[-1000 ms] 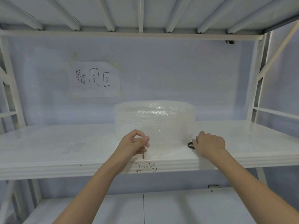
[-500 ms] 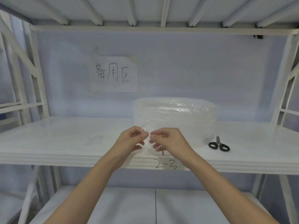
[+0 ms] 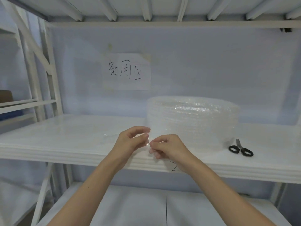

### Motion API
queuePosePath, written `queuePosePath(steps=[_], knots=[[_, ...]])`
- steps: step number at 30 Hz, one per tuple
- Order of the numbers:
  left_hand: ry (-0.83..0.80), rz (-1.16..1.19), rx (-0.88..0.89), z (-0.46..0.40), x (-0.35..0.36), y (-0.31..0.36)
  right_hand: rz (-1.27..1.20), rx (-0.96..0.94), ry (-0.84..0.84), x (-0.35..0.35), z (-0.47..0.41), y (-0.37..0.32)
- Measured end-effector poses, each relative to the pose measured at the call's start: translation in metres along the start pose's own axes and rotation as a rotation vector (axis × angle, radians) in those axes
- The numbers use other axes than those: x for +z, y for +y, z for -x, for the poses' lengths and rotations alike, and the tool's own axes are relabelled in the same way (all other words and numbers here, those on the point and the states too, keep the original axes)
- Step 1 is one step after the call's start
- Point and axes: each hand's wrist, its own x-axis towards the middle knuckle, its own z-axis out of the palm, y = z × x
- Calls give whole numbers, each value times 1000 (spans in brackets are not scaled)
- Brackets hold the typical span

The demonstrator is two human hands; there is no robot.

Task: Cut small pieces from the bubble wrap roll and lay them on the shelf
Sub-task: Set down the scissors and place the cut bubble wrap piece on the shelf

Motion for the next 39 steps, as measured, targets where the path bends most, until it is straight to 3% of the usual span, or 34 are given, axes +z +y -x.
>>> queuePosePath(steps=[39], knots=[[29, -42, -80, 4, 0, -3, -133, 18, -30, 8, -10, 6]])
